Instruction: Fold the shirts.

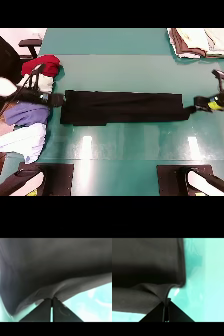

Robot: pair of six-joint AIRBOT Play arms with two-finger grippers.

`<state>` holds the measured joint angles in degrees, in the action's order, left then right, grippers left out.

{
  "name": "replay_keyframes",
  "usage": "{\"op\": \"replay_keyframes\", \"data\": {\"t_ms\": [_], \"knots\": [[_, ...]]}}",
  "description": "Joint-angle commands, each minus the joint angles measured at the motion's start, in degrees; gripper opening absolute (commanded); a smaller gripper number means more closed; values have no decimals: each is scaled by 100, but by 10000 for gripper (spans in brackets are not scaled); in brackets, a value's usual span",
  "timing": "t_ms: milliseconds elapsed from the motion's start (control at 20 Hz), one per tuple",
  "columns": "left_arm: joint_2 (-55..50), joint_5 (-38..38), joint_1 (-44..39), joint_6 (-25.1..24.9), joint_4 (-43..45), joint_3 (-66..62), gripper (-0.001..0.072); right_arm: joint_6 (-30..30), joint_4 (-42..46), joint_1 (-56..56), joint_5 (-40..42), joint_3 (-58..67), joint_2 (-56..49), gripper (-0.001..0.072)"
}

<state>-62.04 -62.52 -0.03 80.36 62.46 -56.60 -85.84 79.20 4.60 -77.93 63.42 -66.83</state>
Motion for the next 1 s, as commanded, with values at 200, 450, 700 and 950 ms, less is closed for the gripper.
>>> {"op": "replay_keyframes", "data": {"t_ms": [200, 450, 700, 950], "knots": [[-2059, 1049, 2, -299, 7, -1281, 29, -24, -931, -179, 404, 1694, -2083, 58], [-2050, 785, 2, -282, 11, -1585, 500, 579, -1508, 225, 98, 1950, -2249, 456], [-2052, 341, 0, -286, -343, -1762, 27, 1051, -1528, 1349, -221, 955, -1947, 588], [-2063, 527, -608, -267, -529, -1762, 26, 1707, -2616, 1928, -118, 144, -2369, 585]]}}
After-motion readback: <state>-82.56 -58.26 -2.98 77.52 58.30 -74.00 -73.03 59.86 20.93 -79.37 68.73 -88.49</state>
